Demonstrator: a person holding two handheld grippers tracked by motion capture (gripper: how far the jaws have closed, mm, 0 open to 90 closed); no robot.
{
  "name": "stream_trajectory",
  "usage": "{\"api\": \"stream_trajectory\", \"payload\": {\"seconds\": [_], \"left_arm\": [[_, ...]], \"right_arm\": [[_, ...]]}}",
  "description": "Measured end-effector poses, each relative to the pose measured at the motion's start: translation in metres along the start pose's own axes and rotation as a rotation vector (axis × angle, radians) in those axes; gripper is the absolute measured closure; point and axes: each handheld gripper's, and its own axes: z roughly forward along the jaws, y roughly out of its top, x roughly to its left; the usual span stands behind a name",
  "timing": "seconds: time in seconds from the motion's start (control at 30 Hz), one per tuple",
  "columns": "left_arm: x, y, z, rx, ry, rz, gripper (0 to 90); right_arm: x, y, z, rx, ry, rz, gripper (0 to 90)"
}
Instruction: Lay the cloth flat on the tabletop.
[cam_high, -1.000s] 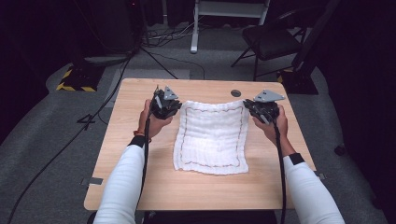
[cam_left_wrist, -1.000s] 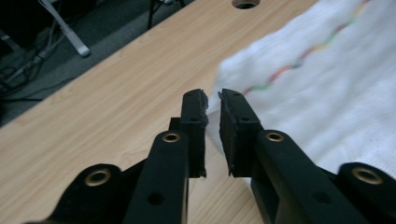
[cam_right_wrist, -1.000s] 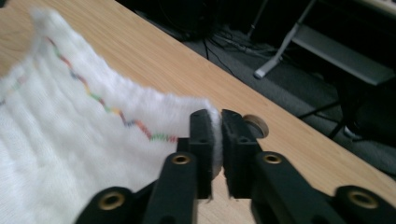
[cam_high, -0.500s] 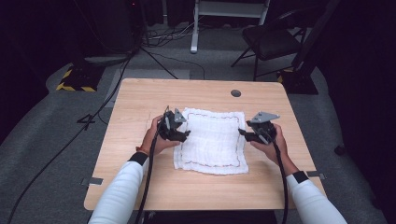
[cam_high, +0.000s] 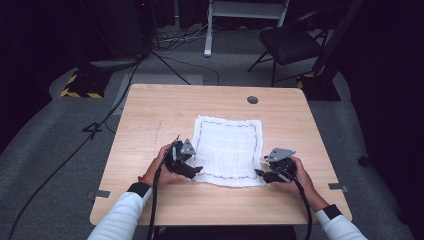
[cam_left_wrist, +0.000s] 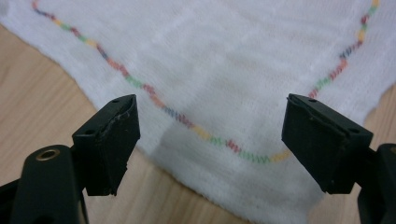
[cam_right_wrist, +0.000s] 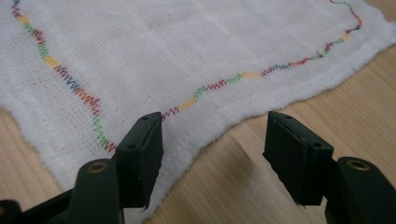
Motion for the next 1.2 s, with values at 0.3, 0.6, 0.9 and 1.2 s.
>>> {"api": "stream_trajectory", "payload": {"seconds": [0.3,0.6,0.9,1.2], "left_arm": [[-0.011,-0.012,0.004,0.012,-0.036,-0.014,20.3],[-0.041,-0.013,0.002,0.011,-0.066,0.010,21.4],[-0.056,-0.016,-0.014,-0.018,-0.065,0.045,20.9],[-0.029,-0.014,-0.024,-0.089,-0.014,-0.024,22.2]], "right_arm": [[0.004,-0.015,-0.016,0.034,-0.025,0.026,36.1],[0.002,-0.036,-0.034,0.040,-0.027,0.064,35.3],[0.003,-0.044,-0.044,0.063,-0.023,0.059,32.1],[0.020,-0.017,-0.042,-0.062,0.047,0.032,33.1]]}}
